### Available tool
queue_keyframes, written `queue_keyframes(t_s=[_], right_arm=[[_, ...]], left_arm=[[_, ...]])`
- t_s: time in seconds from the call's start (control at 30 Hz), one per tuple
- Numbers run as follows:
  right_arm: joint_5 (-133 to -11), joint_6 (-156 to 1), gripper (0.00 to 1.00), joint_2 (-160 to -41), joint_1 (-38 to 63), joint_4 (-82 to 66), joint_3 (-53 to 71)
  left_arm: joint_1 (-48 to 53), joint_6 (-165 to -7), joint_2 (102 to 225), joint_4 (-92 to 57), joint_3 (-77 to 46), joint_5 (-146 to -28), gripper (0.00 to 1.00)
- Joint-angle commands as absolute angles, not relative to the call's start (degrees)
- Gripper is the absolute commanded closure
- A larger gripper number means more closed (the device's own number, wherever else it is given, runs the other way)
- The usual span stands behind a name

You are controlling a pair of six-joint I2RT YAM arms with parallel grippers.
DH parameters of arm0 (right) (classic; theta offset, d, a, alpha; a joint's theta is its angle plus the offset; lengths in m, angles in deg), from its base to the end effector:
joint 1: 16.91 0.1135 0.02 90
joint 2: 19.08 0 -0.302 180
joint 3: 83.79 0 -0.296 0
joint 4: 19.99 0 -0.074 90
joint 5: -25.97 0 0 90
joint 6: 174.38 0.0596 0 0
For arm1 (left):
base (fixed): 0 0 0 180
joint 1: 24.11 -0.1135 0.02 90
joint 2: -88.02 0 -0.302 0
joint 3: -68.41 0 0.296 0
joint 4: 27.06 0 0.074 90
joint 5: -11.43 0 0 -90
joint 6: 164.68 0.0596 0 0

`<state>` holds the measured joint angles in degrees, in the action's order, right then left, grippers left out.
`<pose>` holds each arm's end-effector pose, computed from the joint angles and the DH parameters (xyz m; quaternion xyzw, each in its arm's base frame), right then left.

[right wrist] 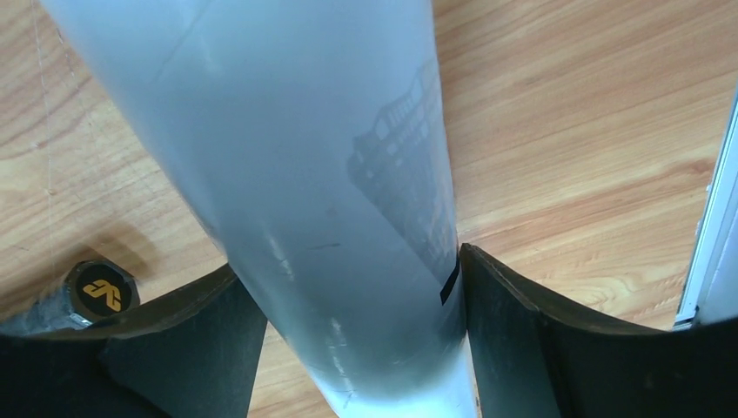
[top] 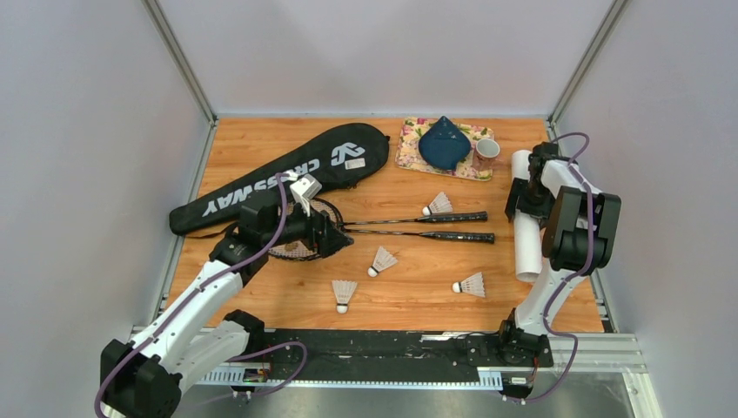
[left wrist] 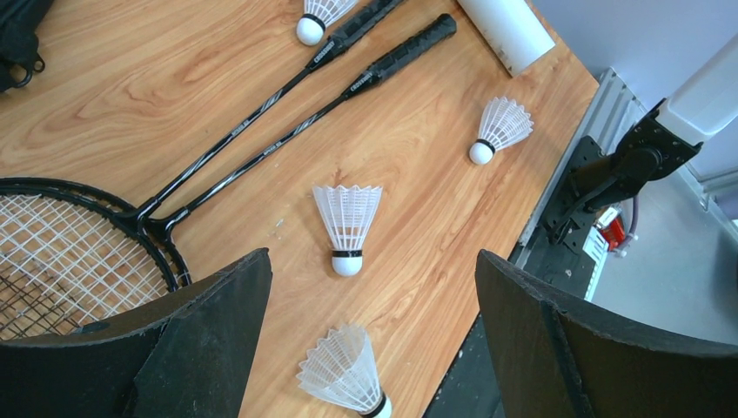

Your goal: Pack up the badminton gear

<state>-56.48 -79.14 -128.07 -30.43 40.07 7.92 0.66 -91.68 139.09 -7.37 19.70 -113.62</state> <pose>0.4032 -0.1050 0.1631 0.1673 0.9804 -0.0713 0.0754 0.2034 -0.1315 0.2901 0.2215 0.7776 -0.4233 0.4089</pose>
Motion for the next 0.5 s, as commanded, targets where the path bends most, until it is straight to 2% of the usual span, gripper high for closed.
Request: queue_keyframes(t_s=[0.0,0.2,0.33,0.47], right_arm=[[-56.6,-74.6,0.33,-127.5,-30.3,42.2,4.4],[-57.5,-70.5,0.43,-125.0,-30.5,49.2,-0.5],[-60.1,-70.0,0.46,-123.4,-30.5,48.3,1.2],[-61.0,-68.4,0.53,-121.2,-30.9,45.6,4.7]], left_arm=[[0.9,-90.2,139.4,-7.7,16.9,-113.6,0.06],[0.9,-90.5,140.0,-7.7,16.8,-113.9,0.06],[0.9,-90.4,140.1,-7.5,16.8,-113.6,0.07],[0.9,-90.7,140.6,-7.8,17.1,-113.7,0.07]])
